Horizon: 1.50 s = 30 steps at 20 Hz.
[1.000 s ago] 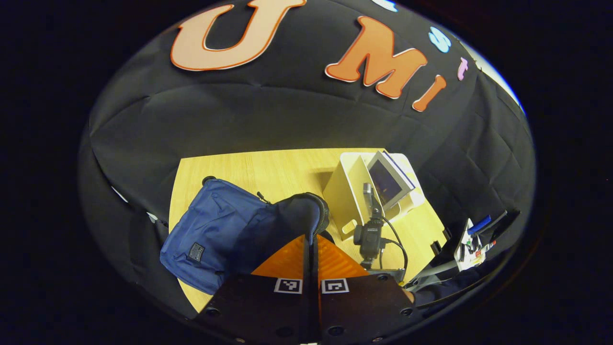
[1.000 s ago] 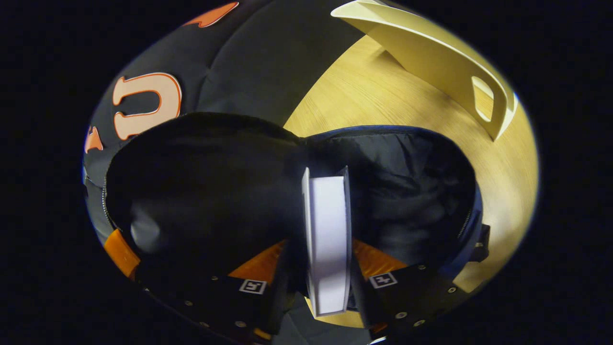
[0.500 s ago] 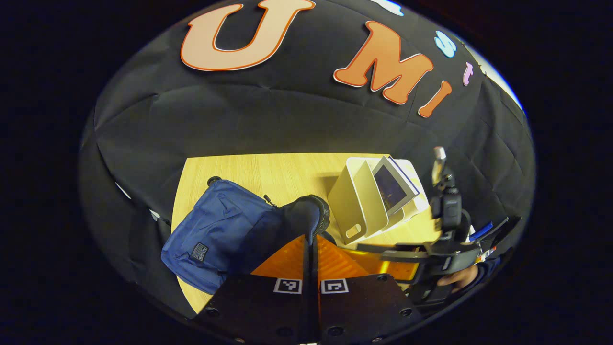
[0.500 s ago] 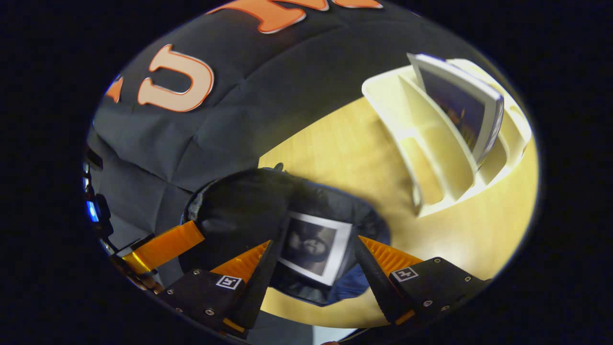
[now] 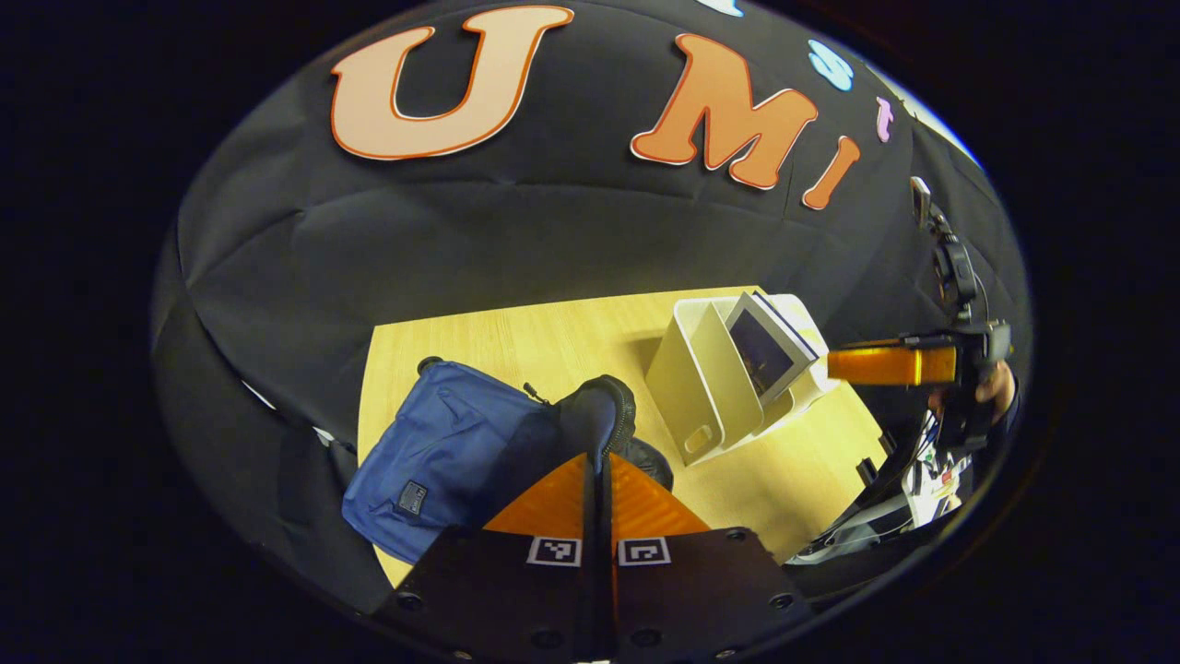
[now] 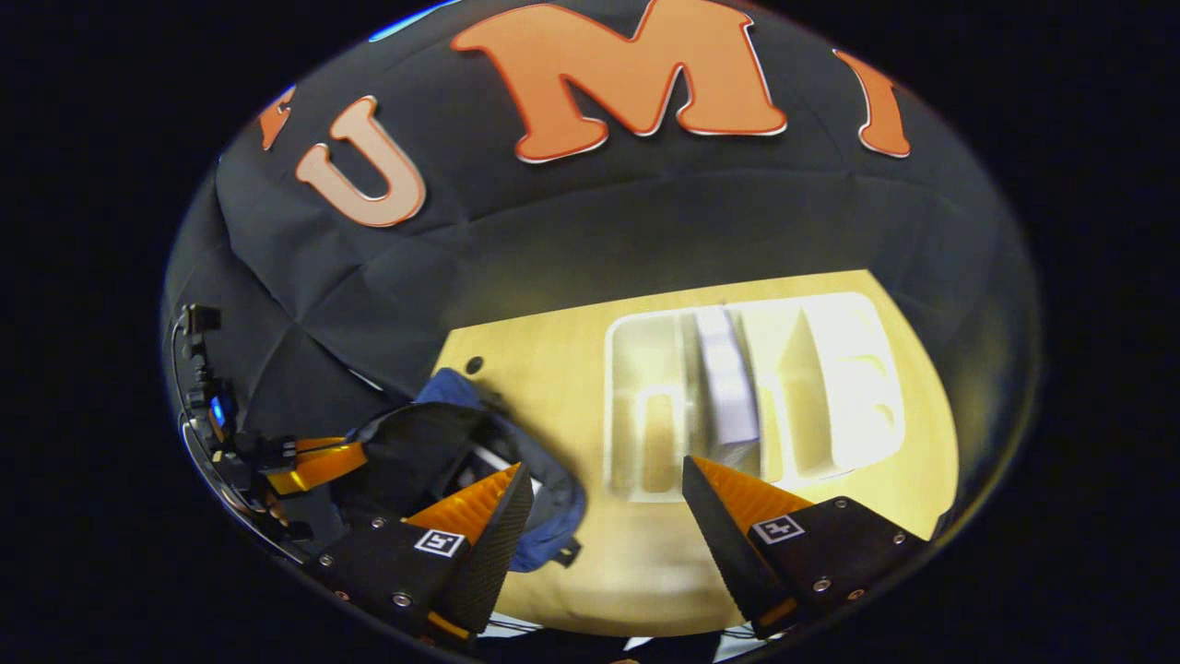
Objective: Open the schoolbag, grab two books from the bookshelf and put them into the schoolbag.
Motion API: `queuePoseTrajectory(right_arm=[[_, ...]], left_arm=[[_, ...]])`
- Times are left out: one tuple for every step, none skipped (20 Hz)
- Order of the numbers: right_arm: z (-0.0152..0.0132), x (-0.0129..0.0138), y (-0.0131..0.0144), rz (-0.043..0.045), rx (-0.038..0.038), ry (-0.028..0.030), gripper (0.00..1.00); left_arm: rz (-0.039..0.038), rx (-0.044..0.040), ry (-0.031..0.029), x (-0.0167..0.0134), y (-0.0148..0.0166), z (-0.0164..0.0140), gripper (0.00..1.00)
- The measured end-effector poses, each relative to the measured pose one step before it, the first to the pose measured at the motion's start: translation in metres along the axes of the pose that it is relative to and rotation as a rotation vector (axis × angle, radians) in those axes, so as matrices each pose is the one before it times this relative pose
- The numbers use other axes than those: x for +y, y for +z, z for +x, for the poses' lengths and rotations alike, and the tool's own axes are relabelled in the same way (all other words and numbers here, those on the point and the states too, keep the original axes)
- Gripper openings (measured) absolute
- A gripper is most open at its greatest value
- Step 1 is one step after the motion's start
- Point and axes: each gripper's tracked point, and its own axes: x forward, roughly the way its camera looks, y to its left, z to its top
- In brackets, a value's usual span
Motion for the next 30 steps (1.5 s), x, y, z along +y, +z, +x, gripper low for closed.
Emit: queuePoseTrajectory(right_arm=[[0.00345, -0.01400, 0.00977, -0.00532, 0.00147, -0.02672, 0.97], [0.00588, -0.01307, 0.01090, -0.02182, -0.00719, -0.03453, 0.97], [0.00878, -0.01233, 0.00461, -0.02284, 0.01498, -0.02374, 0.97], [0.00751, -0.00675, 0.00327, -0.00466, 0.02577, -0.00117, 0.97], [0.00908, -0.00223, 0.00160, 0.00945, 0.04033, 0.01314, 0.97], [0.00742, -0.00114, 0.00200, 0.00632, 0.02585, 0.00224, 0.97], [0.00957, -0.00305, 0.00324, -0.00450, 0.01927, -0.00119, 0.97], [0.00920, -0.00723, 0.00215, -0.00308, 0.01134, -0.02897, 0.97], [0.00790, 0.00133, 0.00287, -0.00840, 0.01200, 0.00314, 0.98], [0.00746, 0.00045, -0.00236, 0.00927, 0.02629, 0.00086, 0.97], [0.00510, 0.00631, -0.00021, 0.00448, 0.02221, 0.01776, 0.98], [0.00710, -0.00297, 0.00035, 0.00068, 0.01481, -0.01205, 0.97], [0.00707, -0.00130, 0.00305, -0.01174, 0.00192, -0.01738, 0.97], [0.00817, -0.00209, -0.00130, -0.01021, 0.01499, -0.01703, 0.96], [0.00699, 0.00172, -0.00142, -0.00550, 0.01601, -0.01103, 0.94], [0.00627, 0.00055, -0.00231, -0.01147, 0.02435, -0.00378, 0.92], [0.00585, 0.00125, -0.00276, -0.00973, 0.01911, -0.01078, 0.83], [0.00575, -0.00029, -0.00289, -0.01520, 0.02187, -0.01035, 0.78], [0.00777, -0.00119, -0.00449, -0.01890, 0.02221, -0.01847, 0.55], [0.00518, -0.00260, -0.00554, -0.01552, 0.02619, -0.01453, 0.59], [0.00599, -0.00281, -0.00320, -0.01246, 0.02024, -0.02754, 0.44], [-0.00141, 0.00060, 0.00154, 0.00188, 0.00649, -0.00388, 0.48], [0.00076, 0.00123, -0.00095, 0.00555, 0.01049, 0.00461, 0.45], [-0.00187, -0.00173, -0.00081, 0.00245, 0.00672, -0.00658, 0.36], [-0.00119, -0.00044, -0.00006, 0.00356, 0.00443, 0.00101, 0.35], [0.00290, -0.00147, -0.00105, -0.00044, 0.00635, 0.00418, 0.34], [-0.00122, -0.00188, -0.00020, 0.00474, -0.00017, -0.00149, 0.33], [-0.00095, -0.00317, -0.00072, 0.00174, 0.00069, 0.00032, 0.32], [-0.00498, -0.00103, 0.00014, 0.00548, -0.00522, 0.01123, 0.31], [-0.00494, -0.00220, 0.00234, 0.01045, -0.00683, 0.01189, 0.30]], left_arm=[[0.01164, 0.00368, 0.00343, 0.00250, -0.00016, -0.00187, 0.00], [0.00699, -0.00030, 0.00159, 0.00142, 0.00165, -0.00212, 0.00], [-0.00001, -0.00046, -0.00420, 0.00037, 0.00059, -0.00143, 0.01], [-0.00308, -0.00023, -0.00387, 0.00019, 0.00051, -0.00235, 0.01], [0.00073, 0.00122, -0.00099, 0.00180, -0.00041, -0.00040, 0.00], [0.00257, 0.00307, 0.00153, 0.00196, -0.00009, -0.00194, 0.01], [0.00298, -0.00267, 0.00222, 0.00265, 0.00139, -0.00238, 0.01], [0.00053, 0.00039, 0.00203, 0.00231, 0.00155, -0.00325, 0.01], [0.00176, -0.00273, 0.00353, 0.00166, 0.00092, -0.00307, 0.01], [0.00339, -0.00003, 0.00336, 0.00202, 0.00142, 0.00006, 0.00], [0.00127, -0.00001, 0.00184, 0.00180, 0.00078, -0.00055, 0.00], [0.00163, 0.00231, 0.00112, 0.00028, -0.00029, -0.00133, 0.00], [0.00116, 0.00087, -0.00074, 0.00019, -0.00025, 0.00014, 0.01], [0.00053, 0.00158, -0.00546, -0.00115, 0.00011, -0.00046, 0.01], [-0.00094, 0.00125, -0.00171, -0.00121, -0.00036, 0.00097, 0.00], [-0.00096, 0.00180, -0.00029, 0.00006, -0.00011, 0.00007, 0.00], [-0.00086, 0.00001, 0.00184, 0.00136, -0.00052, 0.00045, 0.00], [0.00006, 0.00129, -0.00002, -0.00036, 0.00016, -0.00004, 0.00], [0.00119, 0.00080, -0.00108, -0.00035, 0.00039, 0.00032, 0.01], [-0.00157, 0.00220, -0.00200, -0.00064, -0.00028, -0.00007, 0.01], [-0.00153, 0.00029, -0.00230, -0.00082, -0.00150, -0.00106, 0.01], [-0.00214, 0.00036, -0.00156, -0.00053, 0.00000, -0.00011, 0.01], [-0.00345, -0.00176, -0.00043, 0.00073, 0.00023, 0.00124, 0.00], [-0.00253, 0.00091, -0.00192, -0.00026, 0.00030, 0.00084, 0.00], [-0.00189, -0.00100, 0.00033, 0.00017, -0.00089, 0.00038, 0.00], [-0.00118, -0.00002, -0.00282, -0.00049, 0.00034, 0.00005, 0.01], [0.00104, -0.00100, -0.00157, -0.00037, 0.00016, 0.00047, 0.00], [0.00062, 0.00198, -0.00213, -0.00024, -0.00043, 0.00016, 0.01], [0.00317, -0.00099, 0.00131, 0.00108, -0.00055, -0.00067, 0.00], [0.00018, 0.00053, 0.00114, 0.00080, 0.00009, 0.00010, 0.00]])
